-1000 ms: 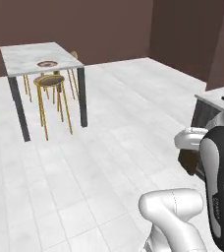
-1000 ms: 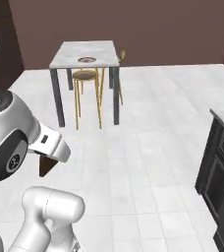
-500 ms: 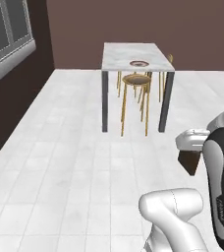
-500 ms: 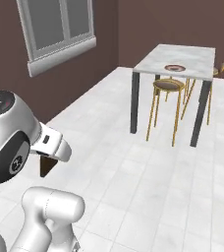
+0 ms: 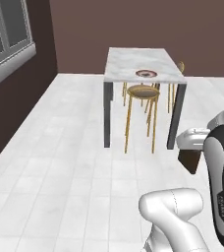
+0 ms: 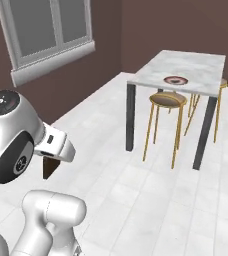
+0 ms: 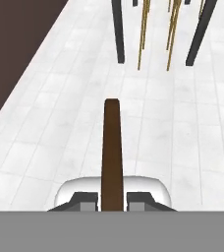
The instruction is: Start the toaster. Once the lever pops up, take the bread to the plate on the dining counter.
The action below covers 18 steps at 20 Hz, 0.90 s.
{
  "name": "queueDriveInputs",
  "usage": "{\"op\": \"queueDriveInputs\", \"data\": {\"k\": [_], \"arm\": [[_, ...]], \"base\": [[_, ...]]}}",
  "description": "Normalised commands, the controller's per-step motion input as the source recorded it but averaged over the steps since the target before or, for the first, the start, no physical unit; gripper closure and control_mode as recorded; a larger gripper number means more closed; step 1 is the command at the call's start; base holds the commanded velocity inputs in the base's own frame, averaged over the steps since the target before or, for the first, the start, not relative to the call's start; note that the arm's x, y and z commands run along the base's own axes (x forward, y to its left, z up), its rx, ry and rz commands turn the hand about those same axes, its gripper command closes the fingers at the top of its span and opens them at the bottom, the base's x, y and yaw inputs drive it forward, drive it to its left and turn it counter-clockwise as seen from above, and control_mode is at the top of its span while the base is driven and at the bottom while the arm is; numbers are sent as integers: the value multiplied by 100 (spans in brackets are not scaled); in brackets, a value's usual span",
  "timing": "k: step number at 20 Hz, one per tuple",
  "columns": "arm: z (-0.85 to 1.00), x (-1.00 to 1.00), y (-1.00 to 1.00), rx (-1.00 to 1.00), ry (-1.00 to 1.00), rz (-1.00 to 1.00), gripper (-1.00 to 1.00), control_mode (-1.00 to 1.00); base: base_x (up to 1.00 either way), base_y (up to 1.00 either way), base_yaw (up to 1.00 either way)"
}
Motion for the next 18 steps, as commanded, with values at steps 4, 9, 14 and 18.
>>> {"op": "queueDriveInputs", "data": {"k": [4,9,14,18], "arm": [[0,0,0,0,0,0,100,100],[0,0,0,0,0,0,100,100],[0,0,0,0,0,0,100,100],[0,0,0,0,0,0,100,100]], "base": [[100,-76,0],[100,-69,-1],[91,-33,-11],[88,-8,-22]]}}
